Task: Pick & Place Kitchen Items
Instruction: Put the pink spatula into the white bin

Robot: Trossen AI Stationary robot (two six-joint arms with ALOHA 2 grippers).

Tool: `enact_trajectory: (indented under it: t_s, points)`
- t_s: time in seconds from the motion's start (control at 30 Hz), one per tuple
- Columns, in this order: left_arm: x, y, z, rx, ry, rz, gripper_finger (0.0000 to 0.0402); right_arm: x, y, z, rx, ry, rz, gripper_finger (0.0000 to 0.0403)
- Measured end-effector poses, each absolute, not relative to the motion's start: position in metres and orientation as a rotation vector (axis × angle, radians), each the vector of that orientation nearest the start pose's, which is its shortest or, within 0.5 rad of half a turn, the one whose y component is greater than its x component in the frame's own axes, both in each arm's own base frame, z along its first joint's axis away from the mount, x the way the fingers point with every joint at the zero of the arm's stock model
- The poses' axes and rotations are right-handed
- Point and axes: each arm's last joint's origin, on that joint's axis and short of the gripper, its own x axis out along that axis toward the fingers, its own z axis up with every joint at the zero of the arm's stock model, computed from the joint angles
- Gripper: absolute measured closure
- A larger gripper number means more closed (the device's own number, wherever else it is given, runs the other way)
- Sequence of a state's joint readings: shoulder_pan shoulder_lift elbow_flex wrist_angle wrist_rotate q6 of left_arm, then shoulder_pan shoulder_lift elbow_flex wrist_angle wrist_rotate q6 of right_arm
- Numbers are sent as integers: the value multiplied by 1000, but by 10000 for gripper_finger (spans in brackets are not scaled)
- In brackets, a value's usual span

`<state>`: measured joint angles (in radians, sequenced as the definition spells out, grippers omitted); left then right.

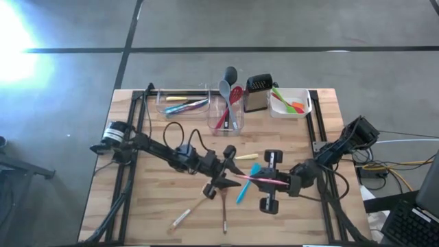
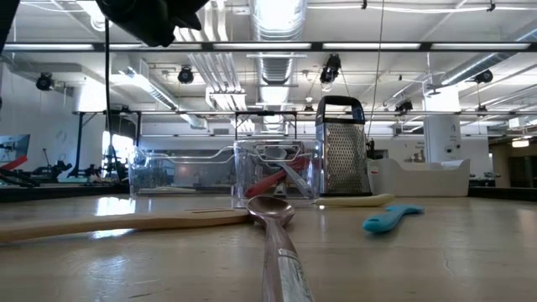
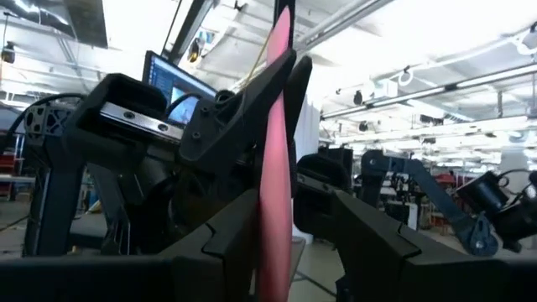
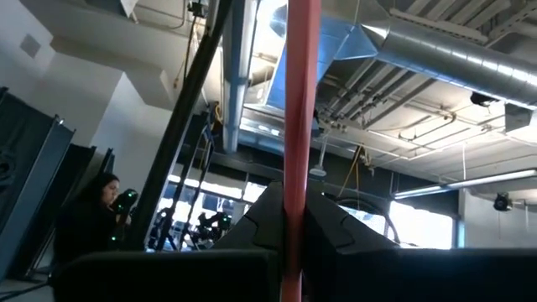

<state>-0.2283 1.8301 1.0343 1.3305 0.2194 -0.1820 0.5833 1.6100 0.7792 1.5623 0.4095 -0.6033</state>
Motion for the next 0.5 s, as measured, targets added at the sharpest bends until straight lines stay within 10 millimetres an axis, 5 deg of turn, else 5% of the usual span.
enact_trajectory:
  t_s: [0.5]
  points:
    - [379,-94,278,-137,-469,-462,248,267,160,288,-233,-641,-40,392]
